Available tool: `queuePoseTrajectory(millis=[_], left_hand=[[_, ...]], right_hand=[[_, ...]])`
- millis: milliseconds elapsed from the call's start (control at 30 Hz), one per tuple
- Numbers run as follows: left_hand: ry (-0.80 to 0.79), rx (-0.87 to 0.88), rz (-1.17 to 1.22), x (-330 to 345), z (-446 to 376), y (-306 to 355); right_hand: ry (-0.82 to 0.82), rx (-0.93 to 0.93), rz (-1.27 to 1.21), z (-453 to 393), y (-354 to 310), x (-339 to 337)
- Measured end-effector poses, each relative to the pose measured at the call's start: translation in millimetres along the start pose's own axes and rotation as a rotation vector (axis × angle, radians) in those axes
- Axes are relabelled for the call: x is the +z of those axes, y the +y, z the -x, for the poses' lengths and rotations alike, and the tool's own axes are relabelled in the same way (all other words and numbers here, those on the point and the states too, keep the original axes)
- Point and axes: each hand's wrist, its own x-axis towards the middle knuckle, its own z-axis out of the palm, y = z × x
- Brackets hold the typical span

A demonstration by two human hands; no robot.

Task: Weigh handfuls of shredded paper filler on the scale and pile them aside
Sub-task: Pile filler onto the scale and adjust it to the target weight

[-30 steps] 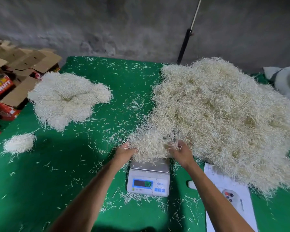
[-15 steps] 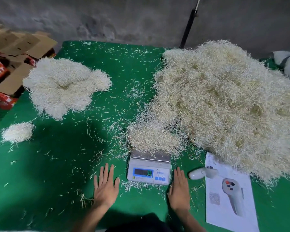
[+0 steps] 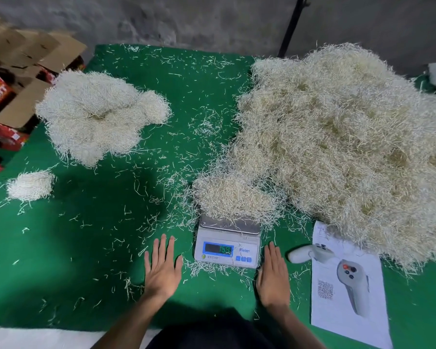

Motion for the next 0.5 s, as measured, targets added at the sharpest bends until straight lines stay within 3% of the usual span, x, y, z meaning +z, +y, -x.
queuePoseTrajectory(millis=[233,500], left_hand=[[-0.011,0.012,0.07,-8,-2,-1],[0.009,0.008,0.086,-4,-3,-1]], right_hand=[[-0.084,-0.09,-0.06,-8,20,-14],[-0.047,0.003,-0.105,-8,8,-22]])
